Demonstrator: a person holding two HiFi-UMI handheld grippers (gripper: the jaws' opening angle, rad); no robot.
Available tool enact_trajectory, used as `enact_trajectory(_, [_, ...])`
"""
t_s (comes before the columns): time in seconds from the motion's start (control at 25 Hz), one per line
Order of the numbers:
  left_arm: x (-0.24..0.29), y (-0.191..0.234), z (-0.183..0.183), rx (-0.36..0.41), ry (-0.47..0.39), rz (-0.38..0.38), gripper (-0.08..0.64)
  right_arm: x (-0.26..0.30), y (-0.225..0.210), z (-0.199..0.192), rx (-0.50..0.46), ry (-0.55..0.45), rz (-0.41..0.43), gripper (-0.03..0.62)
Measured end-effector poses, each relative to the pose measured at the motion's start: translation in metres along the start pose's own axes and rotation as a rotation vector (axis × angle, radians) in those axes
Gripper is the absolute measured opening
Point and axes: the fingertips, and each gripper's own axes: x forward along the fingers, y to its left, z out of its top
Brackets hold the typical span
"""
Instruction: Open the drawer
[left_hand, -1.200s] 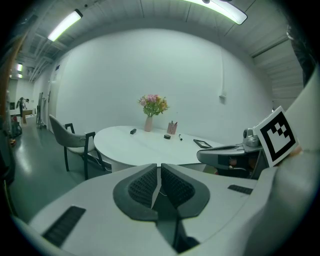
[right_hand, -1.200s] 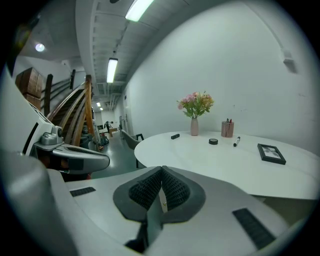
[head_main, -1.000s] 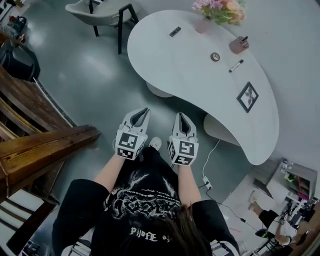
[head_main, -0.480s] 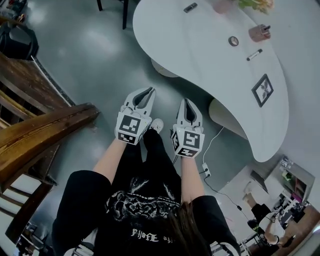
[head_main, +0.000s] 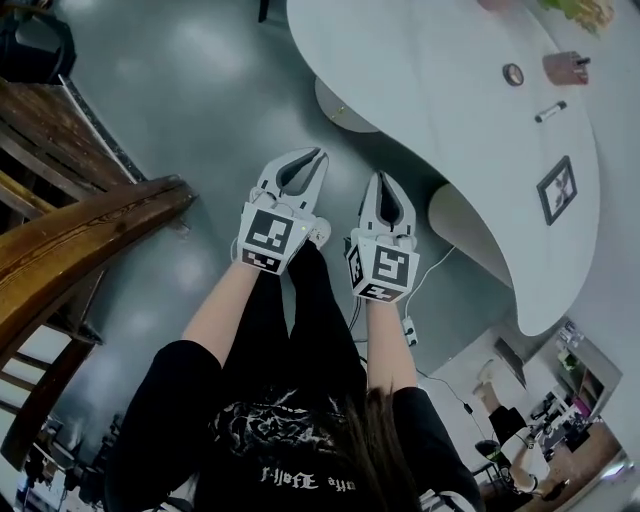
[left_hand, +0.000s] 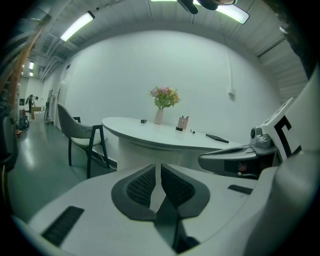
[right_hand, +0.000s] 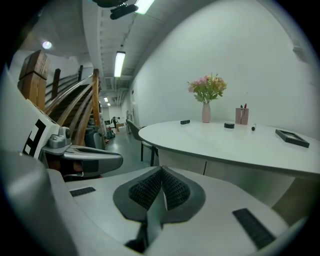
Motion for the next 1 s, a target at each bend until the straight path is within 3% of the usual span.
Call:
enact_trajectory(0.4, [0.025, 0.038, -0.048, -0.016, 0.001, 0.029, 0.032, 0.042, 0.002, -0.028, 0.0, -0.018, -0.013, 0.025])
enact_trajectory(1.0, [0.09, 0.066, -0.091, -0.025, -0.027, 0.01, 0.036, 0.089, -0.009, -0.075, -0.008, -0.02, -0.046, 0.025])
